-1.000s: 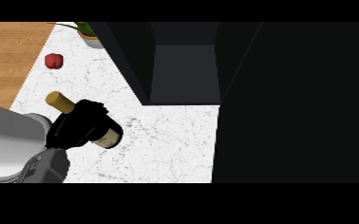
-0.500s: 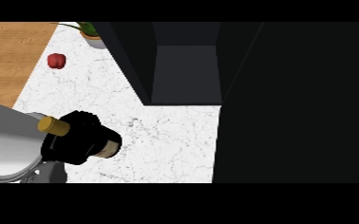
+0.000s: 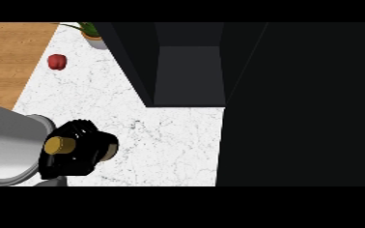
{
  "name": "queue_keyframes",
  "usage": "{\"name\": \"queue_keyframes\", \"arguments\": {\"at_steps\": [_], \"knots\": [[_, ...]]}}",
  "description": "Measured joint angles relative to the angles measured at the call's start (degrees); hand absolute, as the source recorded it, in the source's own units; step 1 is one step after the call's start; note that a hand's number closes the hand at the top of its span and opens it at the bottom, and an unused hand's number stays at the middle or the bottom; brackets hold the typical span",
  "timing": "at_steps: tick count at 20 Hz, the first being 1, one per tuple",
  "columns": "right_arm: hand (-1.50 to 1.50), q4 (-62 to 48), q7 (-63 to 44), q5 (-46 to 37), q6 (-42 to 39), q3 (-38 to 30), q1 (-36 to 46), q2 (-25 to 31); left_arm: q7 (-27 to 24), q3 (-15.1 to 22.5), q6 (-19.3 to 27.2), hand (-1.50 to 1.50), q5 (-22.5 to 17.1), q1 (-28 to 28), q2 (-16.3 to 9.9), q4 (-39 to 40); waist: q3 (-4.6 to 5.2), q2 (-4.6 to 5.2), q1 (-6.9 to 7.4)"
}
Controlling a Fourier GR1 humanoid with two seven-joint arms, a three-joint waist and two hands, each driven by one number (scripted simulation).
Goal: Pick up the wine, place it into the cabinet and close the cabinet
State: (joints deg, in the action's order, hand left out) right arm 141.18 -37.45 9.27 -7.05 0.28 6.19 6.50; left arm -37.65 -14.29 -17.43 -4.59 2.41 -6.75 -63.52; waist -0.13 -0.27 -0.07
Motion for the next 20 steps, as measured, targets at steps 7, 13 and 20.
{"name": "queue_keyframes", "arguments": {"at_steps": [7, 13, 20], "knots": [[-1.50, -0.23, 0.98, -0.18, -0.45, 1.00, -1.21, -1.19, 4.40, 2.45, 1.97, 1.50, -1.93, -5.29, 3.30, -14.63, 0.07, 0.03, 0.21], [-1.50, -0.15, 2.09, 0.04, -1.32, 0.15, -2.53, -1.44, 15.72, 6.54, 3.11, 1.50, -5.20, -6.53, 5.52, -27.44, 0.07, 0.04, 0.08], [-1.50, -1.70, 1.26, 0.18, -1.09, 0.09, 0.05, -1.76, 27.27, 13.50, 8.96, 1.50, -4.43, -7.00, 6.30, -40.15, 0.09, 0.09, 0.09]]}}
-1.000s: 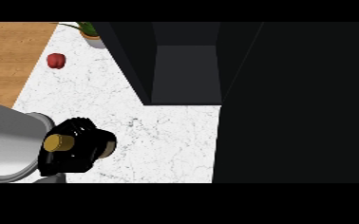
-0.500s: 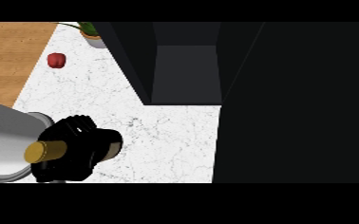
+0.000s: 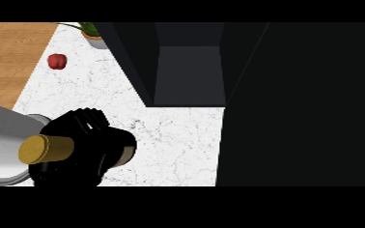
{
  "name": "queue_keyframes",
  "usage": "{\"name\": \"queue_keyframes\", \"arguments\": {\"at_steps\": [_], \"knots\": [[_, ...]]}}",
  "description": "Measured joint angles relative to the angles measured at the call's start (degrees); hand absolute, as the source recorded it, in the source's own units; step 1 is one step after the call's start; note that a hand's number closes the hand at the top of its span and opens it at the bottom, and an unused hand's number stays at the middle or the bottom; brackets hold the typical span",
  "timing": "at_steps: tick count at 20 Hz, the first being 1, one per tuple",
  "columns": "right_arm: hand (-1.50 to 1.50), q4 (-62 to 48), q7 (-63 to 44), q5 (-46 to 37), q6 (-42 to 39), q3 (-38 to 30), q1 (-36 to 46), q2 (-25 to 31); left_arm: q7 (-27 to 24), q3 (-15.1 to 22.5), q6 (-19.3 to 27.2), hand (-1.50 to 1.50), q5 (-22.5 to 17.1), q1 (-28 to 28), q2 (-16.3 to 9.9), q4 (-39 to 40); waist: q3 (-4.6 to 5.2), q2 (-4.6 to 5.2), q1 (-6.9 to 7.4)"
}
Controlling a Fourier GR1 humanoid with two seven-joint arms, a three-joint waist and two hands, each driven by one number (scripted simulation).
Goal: Pick up the wine, place it into the cabinet and close the cabinet
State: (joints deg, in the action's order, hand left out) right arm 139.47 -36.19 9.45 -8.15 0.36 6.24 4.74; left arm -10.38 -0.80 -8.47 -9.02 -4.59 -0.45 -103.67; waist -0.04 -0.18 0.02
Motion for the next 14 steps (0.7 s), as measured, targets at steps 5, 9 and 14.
{"name": "queue_keyframes", "arguments": {"at_steps": [5, 9, 14], "knots": [[-1.50, -0.23, -0.29, 0.27, -0.40, -0.30, 0.15, 0.01, 6.89, 7.03, 5.75, 1.50, 0.46, 2.12, 0.30, -4.85, 0.01, 0.02, -0.22], [-1.50, -0.26, -0.33, 0.48, -0.48, -0.35, 0.08, -0.24, 8.77, 12.97, 11.96, 1.50, 1.01, 6.10, 0.38, -4.48, 0.01, 0.05, -0.44], [-1.50, -0.14, -0.45, 0.46, -0.16, 0.64, -0.24, -0.79, 12.71, 20.41, 22.12, 1.50, 1.78, 12.52, 0.42, -4.24, 0.02, 0.04, -0.62]]}}
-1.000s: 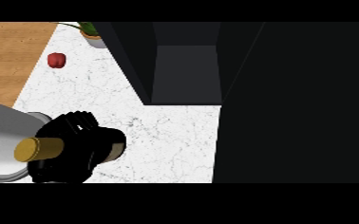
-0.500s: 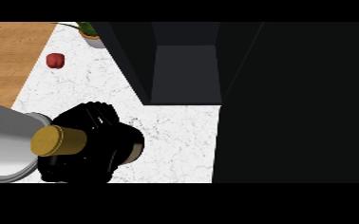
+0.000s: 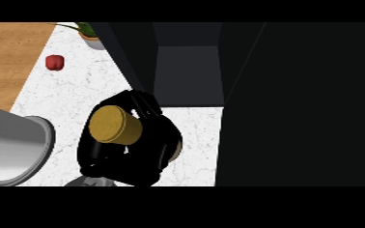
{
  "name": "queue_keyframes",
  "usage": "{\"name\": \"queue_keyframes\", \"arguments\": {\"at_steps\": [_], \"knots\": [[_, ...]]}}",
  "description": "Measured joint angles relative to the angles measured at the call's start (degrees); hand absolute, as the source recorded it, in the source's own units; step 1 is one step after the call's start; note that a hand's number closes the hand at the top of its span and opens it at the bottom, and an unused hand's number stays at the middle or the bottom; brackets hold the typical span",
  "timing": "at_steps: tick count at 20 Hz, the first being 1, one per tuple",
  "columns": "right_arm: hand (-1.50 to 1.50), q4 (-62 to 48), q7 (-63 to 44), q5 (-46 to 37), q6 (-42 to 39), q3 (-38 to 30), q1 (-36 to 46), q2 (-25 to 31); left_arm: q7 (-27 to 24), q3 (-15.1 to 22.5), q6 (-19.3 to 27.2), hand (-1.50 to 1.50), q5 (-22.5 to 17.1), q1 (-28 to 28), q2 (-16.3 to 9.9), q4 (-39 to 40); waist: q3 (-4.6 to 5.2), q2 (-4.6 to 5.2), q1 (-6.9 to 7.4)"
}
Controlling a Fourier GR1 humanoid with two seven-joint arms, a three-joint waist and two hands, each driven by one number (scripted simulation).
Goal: Pick up the wine, place it into the cabinet and close the cabinet
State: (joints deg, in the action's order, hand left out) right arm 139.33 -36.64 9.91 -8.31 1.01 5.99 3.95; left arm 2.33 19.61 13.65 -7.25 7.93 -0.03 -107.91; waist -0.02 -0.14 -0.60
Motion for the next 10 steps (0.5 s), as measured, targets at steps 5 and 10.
{"name": "queue_keyframes", "arguments": {"at_steps": [5, 10], "knots": [[-1.50, -0.04, 1.88, 0.33, -1.62, -0.95, -2.03, 0.15, 1.59, 3.28, 7.65, 1.50, -0.58, 7.46, 0.01, 3.54, -0.01, 0.05, -0.14], [-1.50, -0.10, 1.40, 0.41, -1.48, -0.83, -1.69, 0.20, 3.82, 8.22, 17.02, 1.50, 1.42, 13.80, 0.02, 6.18, -0.01, 0.02, -0.12]]}}
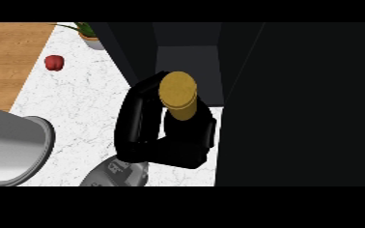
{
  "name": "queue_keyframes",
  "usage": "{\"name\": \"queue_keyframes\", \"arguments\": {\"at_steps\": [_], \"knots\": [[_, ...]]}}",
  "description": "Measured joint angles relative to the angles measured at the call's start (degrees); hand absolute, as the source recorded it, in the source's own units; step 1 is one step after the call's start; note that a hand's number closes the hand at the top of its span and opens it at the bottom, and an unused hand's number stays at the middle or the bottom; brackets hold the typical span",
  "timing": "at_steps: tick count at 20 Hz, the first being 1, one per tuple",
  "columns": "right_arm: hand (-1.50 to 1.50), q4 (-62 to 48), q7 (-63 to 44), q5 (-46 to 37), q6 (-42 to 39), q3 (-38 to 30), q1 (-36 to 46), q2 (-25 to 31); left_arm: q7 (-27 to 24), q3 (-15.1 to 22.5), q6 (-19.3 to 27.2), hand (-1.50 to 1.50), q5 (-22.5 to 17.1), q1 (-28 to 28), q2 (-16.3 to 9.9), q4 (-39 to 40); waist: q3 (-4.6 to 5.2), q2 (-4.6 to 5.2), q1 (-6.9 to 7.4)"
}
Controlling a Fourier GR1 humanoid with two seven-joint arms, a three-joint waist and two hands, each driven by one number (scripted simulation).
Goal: Pick up the wine, place it into the cabinet and close the cabinet
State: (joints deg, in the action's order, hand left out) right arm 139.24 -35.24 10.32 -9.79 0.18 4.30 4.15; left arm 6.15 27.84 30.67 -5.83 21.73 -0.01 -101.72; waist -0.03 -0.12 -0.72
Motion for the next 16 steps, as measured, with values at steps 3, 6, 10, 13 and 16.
{"name": "queue_keyframes", "arguments": {"at_steps": [3, 6, 10, 13, 16], "knots": [[-1.50, -0.16, 1.03, 0.21, -0.70, -1.19, -0.50, 0.21, 0.28, -0.46, 2.06, 1.50, -0.42, 3.59, 0.00, 2.90, 0.01, 0.04, 0.00], [-1.50, -0.09, 1.32, 0.47, -1.23, -1.39, -0.97, 0.27, -0.31, 0.31, 5.11, 1.50, -1.05, 6.91, 0.00, 6.38, 0.00, 0.05, -0.17], [-1.50, -0.04, 0.65, 0.73, -1.20, -1.82, -0.67, 0.51, -0.90, -0.27, 6.31, 1.50, -0.41, 9.53, 0.00, 9.70, 0.02, 0.04, -0.09], [-1.50, 0.25, 0.27, 0.78, -1.19, -0.70, -1.31, 0.28, -2.34, -0.05, 7.60, 1.50, -0.87, 9.93, 0.00, 11.34, 0.02, 0.03, -0.15], [-1.50, 0.32, 0.79, 0.93, -1.63, -1.41, -1.72, 0.61, -4.70, -0.70, 7.60, 1.50, -2.88, 9.97, 0.00, 13.59, 0.03, 0.06, -0.27]]}}
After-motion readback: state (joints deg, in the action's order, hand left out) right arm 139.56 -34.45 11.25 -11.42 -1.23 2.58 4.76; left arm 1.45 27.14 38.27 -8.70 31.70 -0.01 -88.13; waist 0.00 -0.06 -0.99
